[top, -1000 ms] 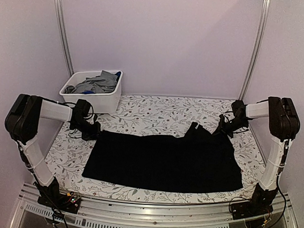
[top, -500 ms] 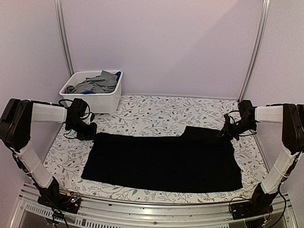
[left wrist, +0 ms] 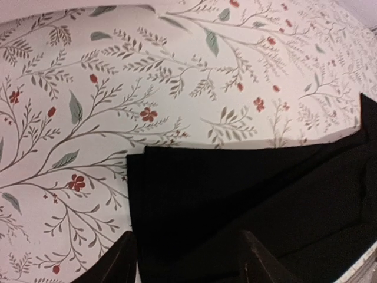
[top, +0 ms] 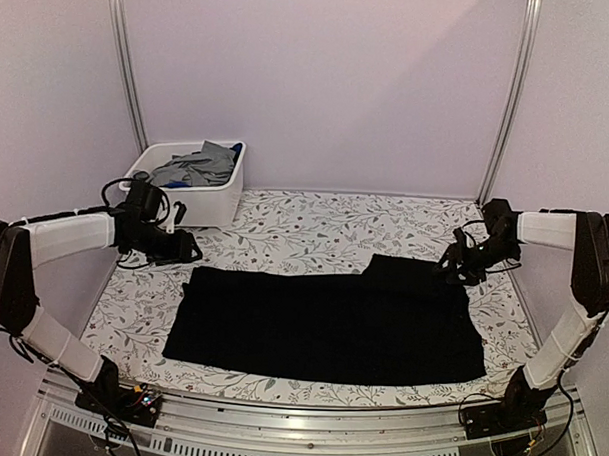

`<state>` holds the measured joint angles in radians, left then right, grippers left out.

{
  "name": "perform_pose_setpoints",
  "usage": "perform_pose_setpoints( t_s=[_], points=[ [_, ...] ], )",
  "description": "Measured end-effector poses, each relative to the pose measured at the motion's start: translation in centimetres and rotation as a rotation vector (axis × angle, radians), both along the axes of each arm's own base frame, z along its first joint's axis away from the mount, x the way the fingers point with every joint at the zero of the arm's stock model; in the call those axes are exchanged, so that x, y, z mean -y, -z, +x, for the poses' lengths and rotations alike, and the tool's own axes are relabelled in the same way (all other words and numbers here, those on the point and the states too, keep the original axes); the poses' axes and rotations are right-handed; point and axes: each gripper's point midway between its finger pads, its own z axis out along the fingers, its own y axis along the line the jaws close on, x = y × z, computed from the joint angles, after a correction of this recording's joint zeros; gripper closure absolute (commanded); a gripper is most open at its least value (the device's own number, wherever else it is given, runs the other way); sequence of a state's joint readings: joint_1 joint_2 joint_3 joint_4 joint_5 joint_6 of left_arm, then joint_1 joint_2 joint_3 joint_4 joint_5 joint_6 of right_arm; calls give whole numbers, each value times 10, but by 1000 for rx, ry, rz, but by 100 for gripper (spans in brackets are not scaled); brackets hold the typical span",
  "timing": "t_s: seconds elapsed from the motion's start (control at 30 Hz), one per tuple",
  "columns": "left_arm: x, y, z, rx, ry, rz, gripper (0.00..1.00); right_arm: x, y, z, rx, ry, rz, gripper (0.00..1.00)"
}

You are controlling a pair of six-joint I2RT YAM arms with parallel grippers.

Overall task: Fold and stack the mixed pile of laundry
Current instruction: Fold the 1/3-folded T-shirt at the center of the board, then adjust the rectangle-folded T-shirt at the center of the board.

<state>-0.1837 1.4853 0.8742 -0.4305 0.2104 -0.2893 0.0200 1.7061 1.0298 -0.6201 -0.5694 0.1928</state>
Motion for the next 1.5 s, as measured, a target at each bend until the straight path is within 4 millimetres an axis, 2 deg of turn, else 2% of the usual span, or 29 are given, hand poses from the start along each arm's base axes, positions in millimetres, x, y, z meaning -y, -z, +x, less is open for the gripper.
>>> perform_pose_setpoints(
  t_s=[0.1,0.17,0.27,0.33,0.43,0.53,0.63,0.77,0.87,1.03,1.1,1.27,1.4,1.5],
  points=[
    [23,-43,17,137,72,-48,39,3,-27,20,76,6,-3,41],
    [43,-62,31,194,121,-70,39,5,-46,39,138,11,-13,41],
    [76,-72,49,241,198,-95,37,5,-72,73,220,14,-18,41],
    [100,-70,61,240,241,-104,37,5,-74,92,239,12,-19,41],
    [137,-60,83,235,298,-113,38,5,-53,108,202,10,-24,42],
    [181,-47,106,236,354,-118,38,6,-17,105,115,7,-31,41],
    [233,-34,127,249,417,-132,38,7,7,101,56,1,-38,41],
    [297,-24,146,283,489,-168,38,8,20,98,27,-7,-51,41],
    [333,-12,151,298,525,-205,38,13,29,96,7,4,-80,40],
    [356,27,132,221,553,-221,38,22,32,94,-1,35,-143,39],
    [361,35,125,205,564,-216,37,26,33,93,-6,45,-162,38],
    [369,29,125,217,566,-231,37,26,33,93,-16,57,-187,34],
    [373,21,129,239,562,-250,37,27,34,93,-16,52,-250,35],
    [375,22,129,238,562,-251,37,26,35,93,-12,44,-294,35]
  ],
)
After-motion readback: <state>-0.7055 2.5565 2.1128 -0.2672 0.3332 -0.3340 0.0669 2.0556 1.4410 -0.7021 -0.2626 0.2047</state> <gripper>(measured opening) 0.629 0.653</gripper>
